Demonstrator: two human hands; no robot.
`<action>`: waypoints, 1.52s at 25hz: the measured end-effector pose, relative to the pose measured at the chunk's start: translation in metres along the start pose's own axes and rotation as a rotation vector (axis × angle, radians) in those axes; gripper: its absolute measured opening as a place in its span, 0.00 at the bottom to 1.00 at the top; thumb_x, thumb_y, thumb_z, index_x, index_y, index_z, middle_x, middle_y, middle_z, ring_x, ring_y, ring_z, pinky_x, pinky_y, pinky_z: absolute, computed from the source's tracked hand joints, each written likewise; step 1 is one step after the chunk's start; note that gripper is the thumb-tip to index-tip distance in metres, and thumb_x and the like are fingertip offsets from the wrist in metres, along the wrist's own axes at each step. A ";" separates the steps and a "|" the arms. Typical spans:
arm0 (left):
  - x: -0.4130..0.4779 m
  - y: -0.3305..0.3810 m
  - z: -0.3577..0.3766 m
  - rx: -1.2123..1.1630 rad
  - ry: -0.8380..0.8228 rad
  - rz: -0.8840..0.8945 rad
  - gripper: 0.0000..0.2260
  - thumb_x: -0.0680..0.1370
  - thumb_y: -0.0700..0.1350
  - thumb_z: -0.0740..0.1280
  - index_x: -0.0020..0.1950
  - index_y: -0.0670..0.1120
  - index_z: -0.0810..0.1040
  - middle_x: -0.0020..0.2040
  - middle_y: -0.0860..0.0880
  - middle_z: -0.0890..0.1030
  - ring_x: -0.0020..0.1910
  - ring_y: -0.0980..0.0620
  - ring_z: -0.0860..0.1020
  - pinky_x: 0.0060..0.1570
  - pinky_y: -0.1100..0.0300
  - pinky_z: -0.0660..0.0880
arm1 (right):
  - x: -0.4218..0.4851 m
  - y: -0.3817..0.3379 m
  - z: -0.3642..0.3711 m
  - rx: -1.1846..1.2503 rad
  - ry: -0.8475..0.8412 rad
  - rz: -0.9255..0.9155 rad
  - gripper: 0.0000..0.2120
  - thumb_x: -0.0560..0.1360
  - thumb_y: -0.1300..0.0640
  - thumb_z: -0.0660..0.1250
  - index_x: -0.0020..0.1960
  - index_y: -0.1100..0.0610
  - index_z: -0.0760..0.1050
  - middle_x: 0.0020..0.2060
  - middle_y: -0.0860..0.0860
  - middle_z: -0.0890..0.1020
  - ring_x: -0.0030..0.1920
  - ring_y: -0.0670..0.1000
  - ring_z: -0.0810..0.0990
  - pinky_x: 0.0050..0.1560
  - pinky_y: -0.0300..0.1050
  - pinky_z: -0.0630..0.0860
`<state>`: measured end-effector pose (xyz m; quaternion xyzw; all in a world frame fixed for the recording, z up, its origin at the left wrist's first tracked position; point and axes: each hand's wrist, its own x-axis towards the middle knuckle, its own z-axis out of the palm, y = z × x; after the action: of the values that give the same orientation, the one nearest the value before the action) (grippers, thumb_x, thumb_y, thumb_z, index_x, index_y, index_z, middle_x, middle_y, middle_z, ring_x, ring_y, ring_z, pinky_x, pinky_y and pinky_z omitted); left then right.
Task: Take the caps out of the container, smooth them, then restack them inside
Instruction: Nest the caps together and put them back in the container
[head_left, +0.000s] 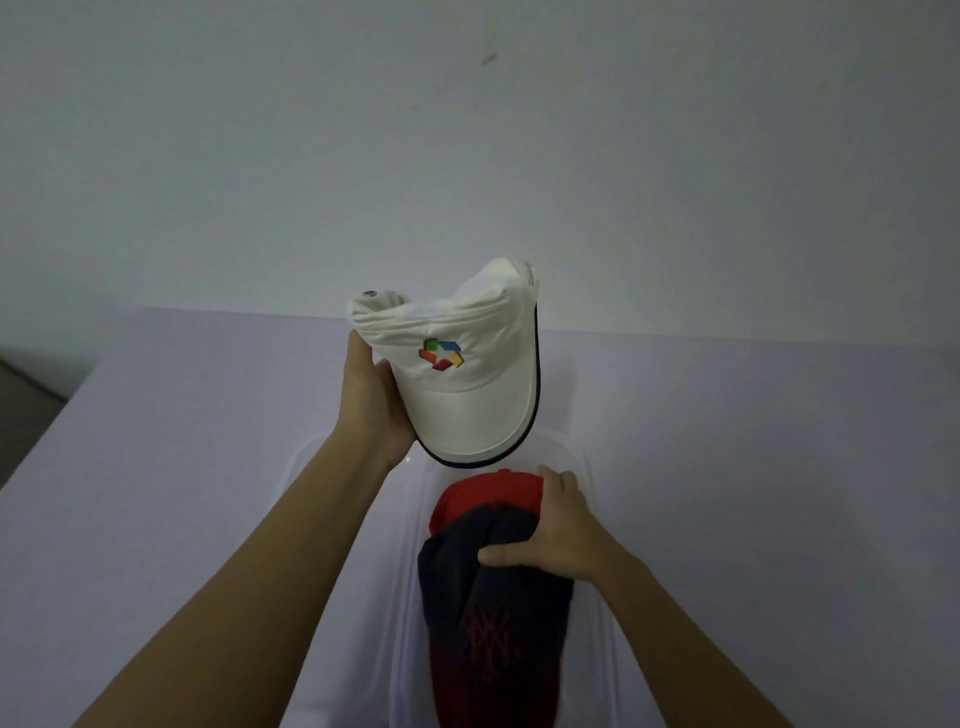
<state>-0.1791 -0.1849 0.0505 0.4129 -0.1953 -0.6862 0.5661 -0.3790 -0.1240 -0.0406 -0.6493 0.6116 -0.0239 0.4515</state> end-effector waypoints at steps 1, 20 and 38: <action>0.003 0.000 -0.001 -0.010 0.005 0.039 0.26 0.76 0.65 0.53 0.56 0.49 0.81 0.56 0.47 0.83 0.57 0.46 0.80 0.58 0.48 0.74 | 0.000 -0.004 -0.003 -0.015 0.018 -0.025 0.64 0.50 0.30 0.75 0.75 0.52 0.46 0.69 0.51 0.58 0.70 0.53 0.59 0.70 0.55 0.63; 0.018 -0.090 -0.033 0.194 -0.023 -0.329 0.19 0.77 0.49 0.55 0.47 0.39 0.80 0.40 0.42 0.84 0.38 0.47 0.82 0.42 0.53 0.75 | -0.054 0.003 -0.009 0.172 0.326 -0.494 0.29 0.71 0.36 0.62 0.68 0.41 0.57 0.62 0.37 0.61 0.67 0.40 0.62 0.66 0.38 0.65; 0.015 -0.060 -0.052 1.244 -0.222 -0.118 0.15 0.77 0.44 0.57 0.60 0.62 0.66 0.57 0.43 0.78 0.52 0.44 0.78 0.58 0.46 0.75 | 0.028 0.051 -0.037 -0.386 0.650 -0.479 0.20 0.78 0.37 0.43 0.52 0.48 0.67 0.47 0.47 0.79 0.48 0.44 0.68 0.51 0.40 0.61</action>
<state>-0.1757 -0.1715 -0.0288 0.6010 -0.5920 -0.5133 0.1579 -0.4333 -0.1598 -0.0651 -0.8037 0.5473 -0.2161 0.0882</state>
